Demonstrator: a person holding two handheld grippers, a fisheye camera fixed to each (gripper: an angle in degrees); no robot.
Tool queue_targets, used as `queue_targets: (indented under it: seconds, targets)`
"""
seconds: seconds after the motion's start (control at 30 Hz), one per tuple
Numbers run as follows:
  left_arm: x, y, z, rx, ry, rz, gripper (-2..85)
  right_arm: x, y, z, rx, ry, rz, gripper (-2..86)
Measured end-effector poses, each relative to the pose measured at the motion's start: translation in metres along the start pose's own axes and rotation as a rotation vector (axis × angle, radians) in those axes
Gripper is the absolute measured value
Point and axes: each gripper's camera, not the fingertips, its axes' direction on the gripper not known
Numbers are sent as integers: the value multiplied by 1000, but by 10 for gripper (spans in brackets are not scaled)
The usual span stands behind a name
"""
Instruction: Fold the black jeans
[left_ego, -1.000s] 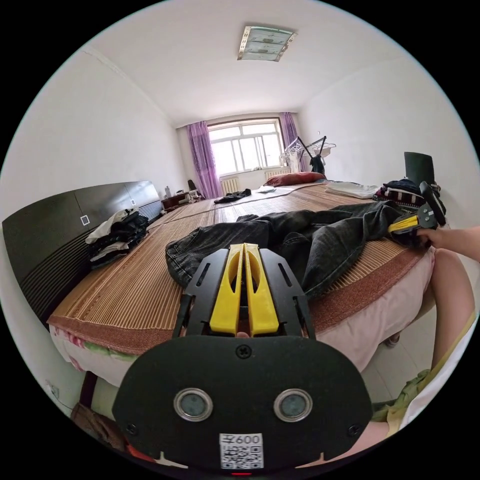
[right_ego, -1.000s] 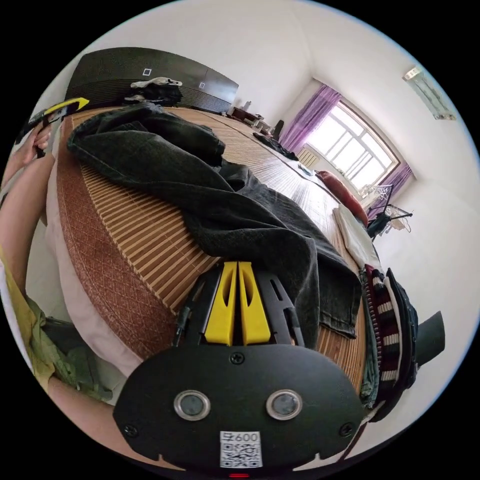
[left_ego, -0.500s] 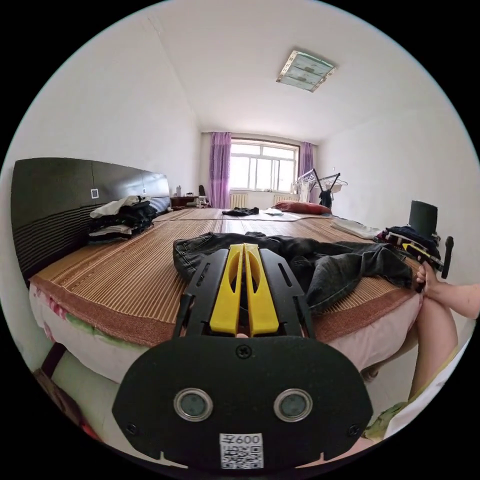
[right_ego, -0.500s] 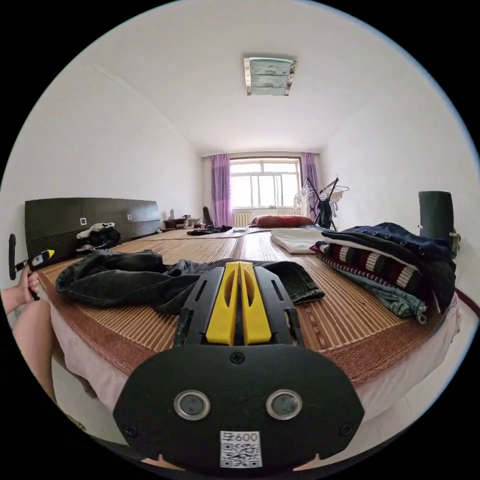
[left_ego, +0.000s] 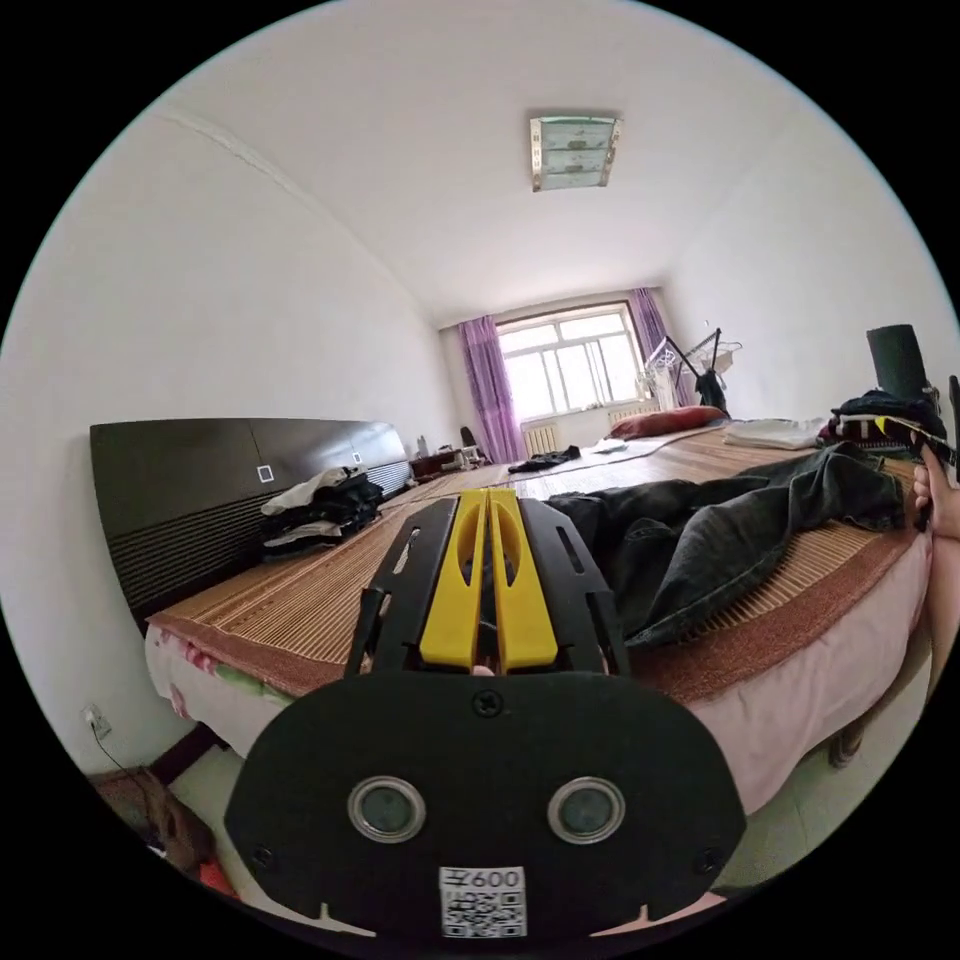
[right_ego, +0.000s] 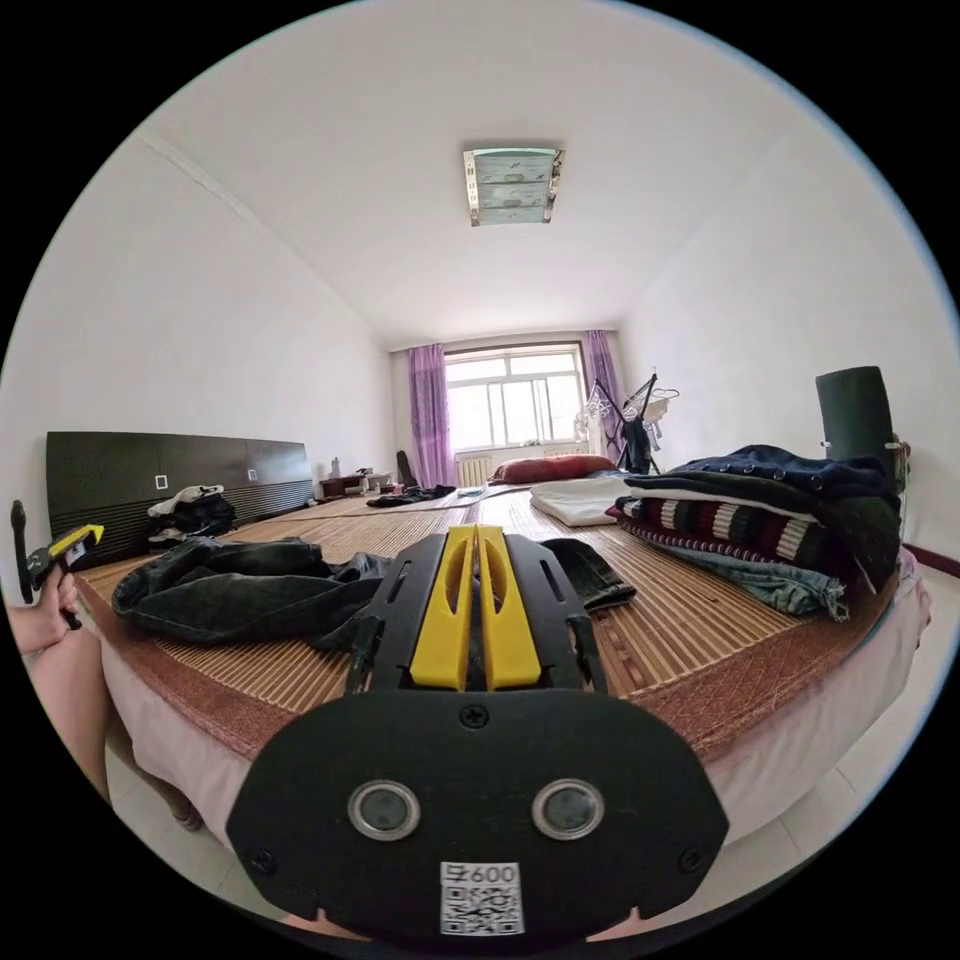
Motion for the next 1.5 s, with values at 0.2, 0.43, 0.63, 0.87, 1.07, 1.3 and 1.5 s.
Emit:
queue_targets:
  seconds: [0.2, 0.43, 0.63, 0.87, 1.07, 1.3, 1.5]
  targets:
    - [-29, 12, -16, 74, -28, -136, 2, 7, -1, 6, -24, -19, 18, -8]
    - [-52, 11, -19, 81, -46, -209, 2, 27, -2, 4, -9, -7, 128, -8]
    - [-73, 2, -25, 86, -32, -241, 2, 41, -1, -1, 15, -21, 196, -8]
    - [-126, -4, -39, 117, -61, -440, 3, 41, -2, -5, 21, -15, 205, -8]
    - [-169, -9, -52, 124, -105, -632, 1, 59, 1, -6, 18, -38, 293, -8]
    - [-174, -56, -50, 65, -98, -518, 1, 46, -2, -2, -22, -97, 223, -8]
    - [-206, -72, -76, 100, -170, -660, 1, 39, 6, -17, 33, -69, 222, -8]
